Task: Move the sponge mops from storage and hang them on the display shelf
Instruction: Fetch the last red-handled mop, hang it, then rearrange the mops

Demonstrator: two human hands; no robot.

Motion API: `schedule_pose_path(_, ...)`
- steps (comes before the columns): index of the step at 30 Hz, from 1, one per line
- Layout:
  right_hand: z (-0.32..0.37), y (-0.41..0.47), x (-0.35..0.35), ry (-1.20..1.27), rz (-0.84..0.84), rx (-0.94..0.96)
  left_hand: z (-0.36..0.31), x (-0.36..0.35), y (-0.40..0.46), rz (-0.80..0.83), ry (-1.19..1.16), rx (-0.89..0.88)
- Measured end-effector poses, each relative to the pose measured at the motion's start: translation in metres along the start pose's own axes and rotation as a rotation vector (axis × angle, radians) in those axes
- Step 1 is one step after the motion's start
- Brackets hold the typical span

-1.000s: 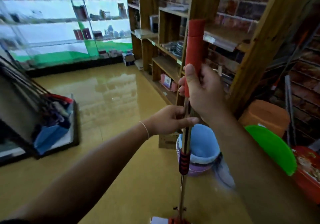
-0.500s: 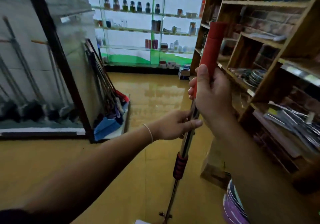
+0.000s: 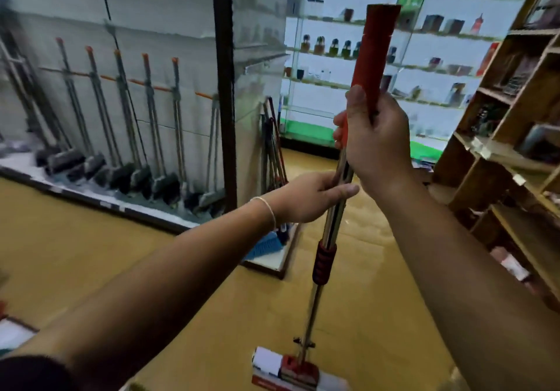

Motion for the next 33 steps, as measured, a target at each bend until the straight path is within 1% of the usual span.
schedule_pose_path(4, -0.028, 0.042, -0.046, 0.046, 0.054, 0.060, 0.047, 0.043, 0.012, -0.098, -0.023, 0.052)
schedule_pose_path(8, -0.070, 0.090, -0.090, 0.117, 0.137, 0.076, 0.102, 0.085, 0.033, -0.164, -0.085, 0.101)
schedule_pose_path(13, -0.122, 0.161, -0.145, 0.203, 0.268, 0.067, 0.160, 0.150, 0.062, -0.224, -0.245, 0.145)
schedule_pose_path(16, -0.144, 0.200, -0.175, 0.294, 0.347, 0.065, 0.183, 0.192, 0.074, -0.233, -0.240, 0.212)
schedule_pose_path(19, -0.153, 0.233, -0.205, 0.357, 0.416, 0.077, 0.197, 0.231, 0.071, -0.231, -0.220, 0.259)
schedule_pose_path(22, -0.157, 0.260, -0.237, 0.432, 0.493, 0.088, 0.215, 0.267, 0.060, -0.327, -0.185, 0.312)
schedule_pose_path(27, -0.153, 0.293, -0.292, 0.540, 0.631, 0.098, 0.249, 0.314, 0.038, -0.426, -0.221, 0.335)
schedule_pose_path(33, -0.149, 0.327, -0.370, 0.610, 0.720, 0.104, 0.304, 0.380, 0.009, -0.543, -0.116, 0.334)
Point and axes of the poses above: each hand's wrist, its own y-axis towards the middle knuckle, its own x-axis out of the back of the hand, z = x × y, the point moved 2 cm from there along y, towards the middle knuckle, and after that the axes turned 12 degrees about z, right-handed, at the moved point
